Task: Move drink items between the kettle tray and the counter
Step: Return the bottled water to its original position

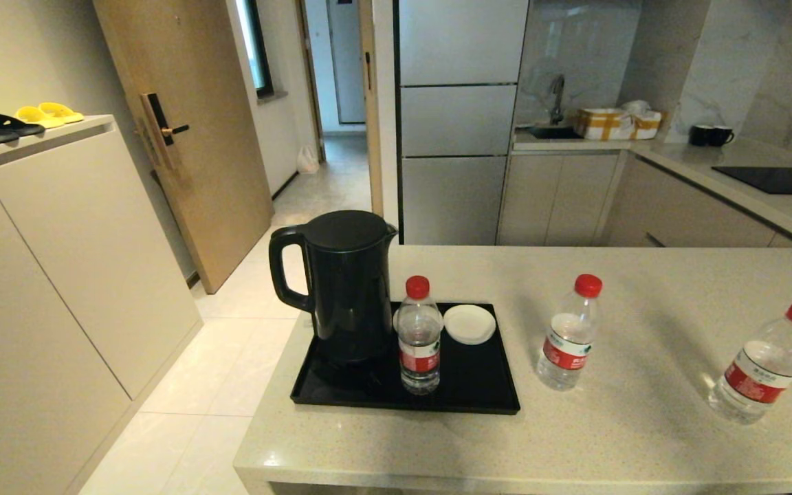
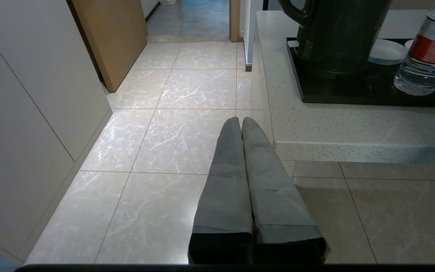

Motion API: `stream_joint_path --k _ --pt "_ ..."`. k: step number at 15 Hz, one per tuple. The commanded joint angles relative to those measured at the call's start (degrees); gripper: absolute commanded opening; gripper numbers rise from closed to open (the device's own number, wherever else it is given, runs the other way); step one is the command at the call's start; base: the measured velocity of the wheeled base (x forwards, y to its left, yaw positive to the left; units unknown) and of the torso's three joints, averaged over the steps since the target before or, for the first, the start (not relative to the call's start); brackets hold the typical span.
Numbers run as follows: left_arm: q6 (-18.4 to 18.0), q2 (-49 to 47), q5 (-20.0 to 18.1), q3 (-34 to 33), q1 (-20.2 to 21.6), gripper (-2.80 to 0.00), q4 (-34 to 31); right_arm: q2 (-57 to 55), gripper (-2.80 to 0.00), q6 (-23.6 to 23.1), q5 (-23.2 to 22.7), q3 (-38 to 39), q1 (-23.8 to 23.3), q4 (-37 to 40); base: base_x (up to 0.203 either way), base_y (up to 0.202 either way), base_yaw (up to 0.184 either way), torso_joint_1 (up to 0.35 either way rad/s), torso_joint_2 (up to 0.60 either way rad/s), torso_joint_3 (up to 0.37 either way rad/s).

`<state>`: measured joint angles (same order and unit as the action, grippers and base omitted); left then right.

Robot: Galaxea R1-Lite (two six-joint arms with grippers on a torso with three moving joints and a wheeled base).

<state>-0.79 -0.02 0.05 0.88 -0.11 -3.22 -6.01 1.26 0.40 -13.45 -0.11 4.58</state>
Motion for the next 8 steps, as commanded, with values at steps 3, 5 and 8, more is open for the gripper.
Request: stream_joint_path --k 3,5,8 --pt "0.00 -0.06 0.04 0.00 0.02 -2.80 -0.03 -28.29 -2.80 -2.98 -4.03 -22.40 1.09 12.15 0.000 0.000 0.000 0.000 0.00 0.000" --pt "0.00 -0.06 0.04 0.00 0.02 -2.80 -0.03 -34.81 -2.80 -3.86 -9.05 -19.17 1.99 7.96 0.000 0.000 0.000 0.000 0.00 0.000" --pt "0.00 -0.06 0.04 0.00 0.02 -2.80 -0.03 -53.47 -2.80 0.81 -15.21 -6.83 2.93 -13.41 0.000 0.000 0.000 0.000 0.00 0.000"
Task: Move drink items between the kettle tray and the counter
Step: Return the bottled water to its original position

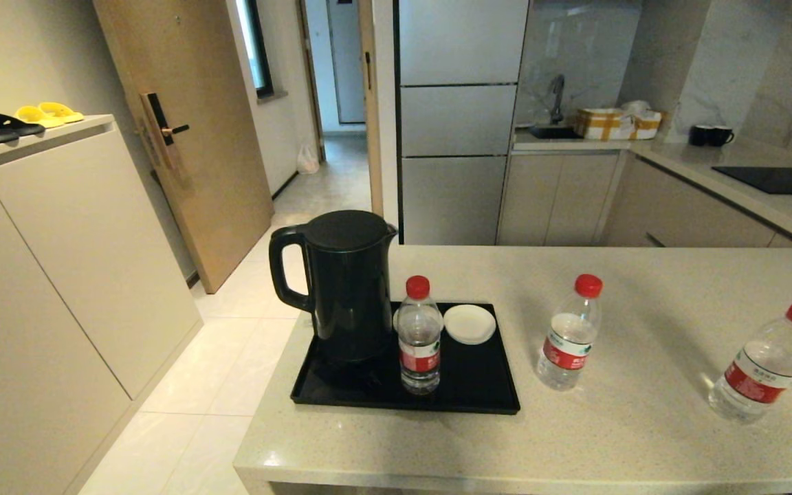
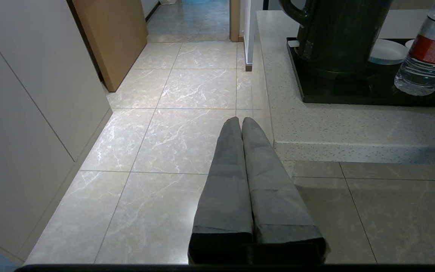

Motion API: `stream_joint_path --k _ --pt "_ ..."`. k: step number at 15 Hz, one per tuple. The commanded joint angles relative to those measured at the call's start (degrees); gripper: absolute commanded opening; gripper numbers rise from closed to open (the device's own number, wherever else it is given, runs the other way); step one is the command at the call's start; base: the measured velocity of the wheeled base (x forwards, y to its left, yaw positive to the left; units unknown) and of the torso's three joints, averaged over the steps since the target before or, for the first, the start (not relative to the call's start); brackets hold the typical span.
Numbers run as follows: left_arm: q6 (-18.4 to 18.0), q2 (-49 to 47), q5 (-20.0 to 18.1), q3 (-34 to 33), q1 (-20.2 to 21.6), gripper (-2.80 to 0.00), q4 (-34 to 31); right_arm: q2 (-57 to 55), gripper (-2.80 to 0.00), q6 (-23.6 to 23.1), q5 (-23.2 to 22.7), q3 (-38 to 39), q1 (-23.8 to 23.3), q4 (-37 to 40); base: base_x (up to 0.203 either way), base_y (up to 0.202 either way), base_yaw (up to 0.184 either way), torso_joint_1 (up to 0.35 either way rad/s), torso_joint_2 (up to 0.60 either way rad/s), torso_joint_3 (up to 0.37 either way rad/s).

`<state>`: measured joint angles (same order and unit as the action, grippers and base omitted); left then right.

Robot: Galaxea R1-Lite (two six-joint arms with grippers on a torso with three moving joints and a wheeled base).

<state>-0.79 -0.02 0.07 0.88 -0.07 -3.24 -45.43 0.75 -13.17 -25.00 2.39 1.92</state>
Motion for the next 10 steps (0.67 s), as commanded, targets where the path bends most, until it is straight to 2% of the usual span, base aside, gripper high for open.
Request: stream_joint_path --k 1,3,5,7,9,10 --pt "0.00 -0.06 0.01 0.00 -0.01 -2.80 -0.01 -20.71 -2.80 2.84 -3.18 7.74 0.63 -18.11 0.000 0.000 0.000 0.000 0.00 0.000" --pt "0.00 -0.06 0.01 0.00 -0.01 -2.80 -0.01 -30.71 -2.80 6.73 -5.21 13.69 0.65 -33.22 0.000 0.000 0.000 0.000 0.00 0.000" --pt "0.00 -0.06 0.01 0.00 -0.01 -2.80 -0.01 -34.22 -2.80 10.37 -6.46 21.39 0.95 -46.02 0.000 0.000 0.000 0.000 0.00 0.000" --pt "0.00 -0.06 0.01 0.00 -0.01 -2.80 -0.01 -35.26 -2.80 11.66 -6.99 24.24 4.80 -49.58 0.000 0.000 0.000 0.000 0.00 0.000" --pt "0.00 -0.06 0.01 0.00 -0.01 -2.80 -0.01 -37.69 -2.80 12.11 -7.12 24.34 5.34 -50.54 0.000 0.000 0.000 0.000 0.00 0.000" --pt "0.00 -0.06 0.01 0.00 -0.01 -2.80 -0.01 -38.67 -1.49 12.21 -7.22 24.47 5.39 -50.75 0.000 0.000 0.000 0.000 0.00 0.000"
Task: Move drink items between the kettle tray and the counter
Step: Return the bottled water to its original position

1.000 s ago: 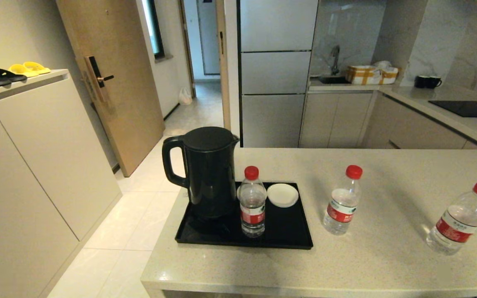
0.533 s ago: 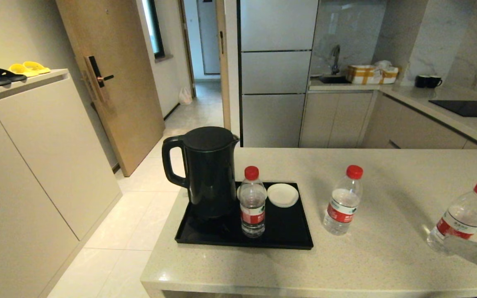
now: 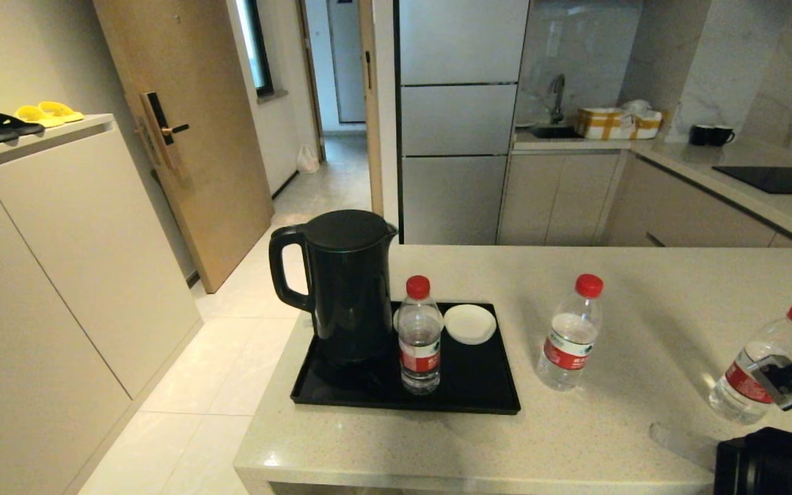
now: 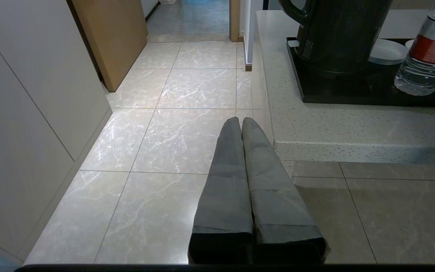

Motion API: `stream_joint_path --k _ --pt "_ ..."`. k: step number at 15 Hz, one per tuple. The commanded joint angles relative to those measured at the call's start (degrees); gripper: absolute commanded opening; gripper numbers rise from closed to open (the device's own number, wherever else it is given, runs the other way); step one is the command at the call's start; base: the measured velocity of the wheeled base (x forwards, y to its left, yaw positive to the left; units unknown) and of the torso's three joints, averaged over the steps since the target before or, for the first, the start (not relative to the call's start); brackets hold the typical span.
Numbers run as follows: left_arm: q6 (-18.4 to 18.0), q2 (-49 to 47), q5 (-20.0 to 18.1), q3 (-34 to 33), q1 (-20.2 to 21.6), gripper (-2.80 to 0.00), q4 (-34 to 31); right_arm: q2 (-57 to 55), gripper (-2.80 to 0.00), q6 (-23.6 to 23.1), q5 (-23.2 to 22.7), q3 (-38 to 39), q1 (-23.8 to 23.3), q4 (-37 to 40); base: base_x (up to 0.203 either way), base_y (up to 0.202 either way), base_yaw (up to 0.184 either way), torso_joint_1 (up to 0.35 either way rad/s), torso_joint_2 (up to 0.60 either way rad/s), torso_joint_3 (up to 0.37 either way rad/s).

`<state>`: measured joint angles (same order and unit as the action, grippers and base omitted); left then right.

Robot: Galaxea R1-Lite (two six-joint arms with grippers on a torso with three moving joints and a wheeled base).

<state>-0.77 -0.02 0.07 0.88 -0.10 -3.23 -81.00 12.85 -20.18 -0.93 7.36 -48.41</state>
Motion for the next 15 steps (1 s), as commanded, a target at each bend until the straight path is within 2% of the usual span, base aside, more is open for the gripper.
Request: stream_joint_path --k 1,5,8,10,12,14,15 --pt "-0.02 -0.06 0.01 0.00 0.01 -2.80 -0.02 -3.64 0.00 0.24 -0.29 0.58 0.46 -0.89 0.000 0.000 0.000 0.000 0.00 0.000" --pt "-0.02 -0.06 0.01 0.00 0.01 -2.80 -0.02 -3.92 0.00 1.45 -0.38 -0.12 0.39 -3.14 0.000 0.000 0.000 0.000 0.00 0.000" --pt "-0.02 -0.06 0.01 0.00 0.01 -2.80 -0.02 -7.49 0.00 1.65 -0.31 -1.01 -1.89 -12.63 0.000 0.000 0.000 0.000 0.00 0.000" --pt "-0.02 -0.06 0.01 0.00 0.01 -2.80 -0.02 -14.98 0.00 1.26 -0.04 -1.06 -2.82 -21.21 0.000 0.000 0.000 0.000 0.00 0.000" --pt "-0.02 -0.06 0.01 0.00 0.01 -2.80 -0.02 -22.95 0.00 -1.11 0.77 -1.47 -2.95 -33.72 0.000 0.000 0.000 0.000 0.00 0.000" --pt "-0.02 -0.06 0.01 0.00 0.01 -2.80 -0.02 -31.63 0.00 -6.50 3.04 -3.17 -2.34 -37.13 0.000 0.000 0.000 0.000 0.00 0.000" --pt "-0.02 -0.06 0.01 0.00 0.01 -2.80 -0.02 -34.77 0.00 -8.33 6.36 -3.91 -0.35 -38.15 0.000 0.000 0.000 0.000 0.00 0.000"
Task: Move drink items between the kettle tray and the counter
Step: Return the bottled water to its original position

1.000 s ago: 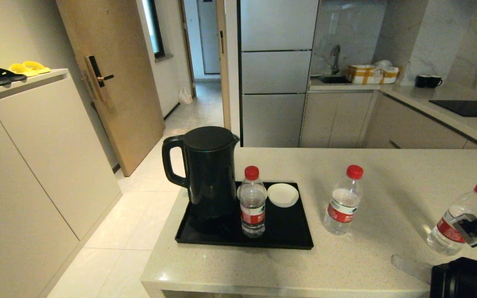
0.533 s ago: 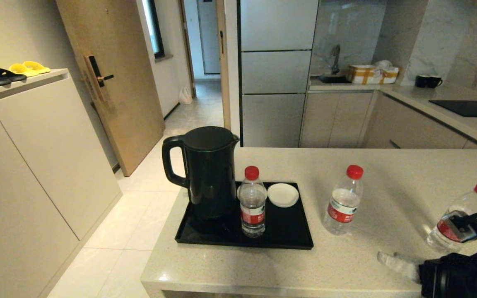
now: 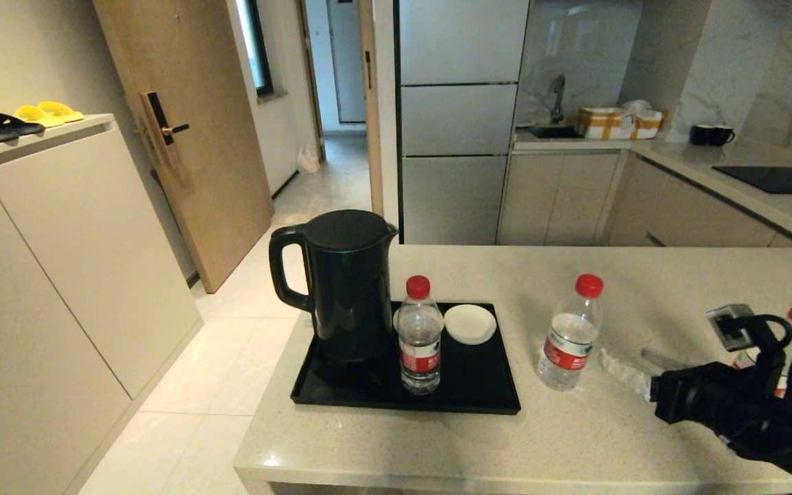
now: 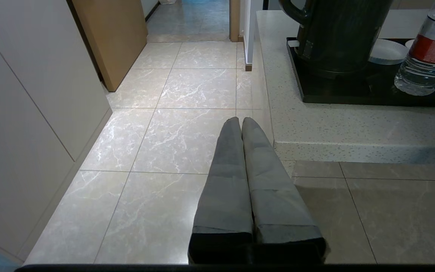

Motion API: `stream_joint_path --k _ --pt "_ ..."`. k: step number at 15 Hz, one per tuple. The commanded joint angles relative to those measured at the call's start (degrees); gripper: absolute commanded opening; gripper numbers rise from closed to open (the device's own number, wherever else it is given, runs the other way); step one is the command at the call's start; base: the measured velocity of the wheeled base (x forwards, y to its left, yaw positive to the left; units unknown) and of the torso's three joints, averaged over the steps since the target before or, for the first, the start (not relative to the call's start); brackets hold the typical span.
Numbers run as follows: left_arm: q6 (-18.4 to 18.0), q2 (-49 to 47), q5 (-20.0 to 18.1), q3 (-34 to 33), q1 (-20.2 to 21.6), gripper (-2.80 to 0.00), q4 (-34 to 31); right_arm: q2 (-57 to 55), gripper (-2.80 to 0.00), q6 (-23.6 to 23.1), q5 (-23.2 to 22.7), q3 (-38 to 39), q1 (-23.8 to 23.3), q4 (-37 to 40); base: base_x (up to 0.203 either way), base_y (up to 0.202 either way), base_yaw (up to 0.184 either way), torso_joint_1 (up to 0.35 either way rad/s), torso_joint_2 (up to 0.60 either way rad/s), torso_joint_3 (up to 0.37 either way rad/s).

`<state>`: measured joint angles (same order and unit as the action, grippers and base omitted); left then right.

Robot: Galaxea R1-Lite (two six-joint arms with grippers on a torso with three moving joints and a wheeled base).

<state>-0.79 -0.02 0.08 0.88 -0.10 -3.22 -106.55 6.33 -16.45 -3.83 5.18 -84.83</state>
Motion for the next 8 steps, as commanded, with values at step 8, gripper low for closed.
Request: stream_joint_path --k 8 --pt "0.00 -0.06 0.01 0.00 0.01 -2.80 -0.03 -13.60 0.00 -1.25 10.50 -12.37 9.14 -2.83 0.000 0.000 0.000 0.000 0.00 0.000"
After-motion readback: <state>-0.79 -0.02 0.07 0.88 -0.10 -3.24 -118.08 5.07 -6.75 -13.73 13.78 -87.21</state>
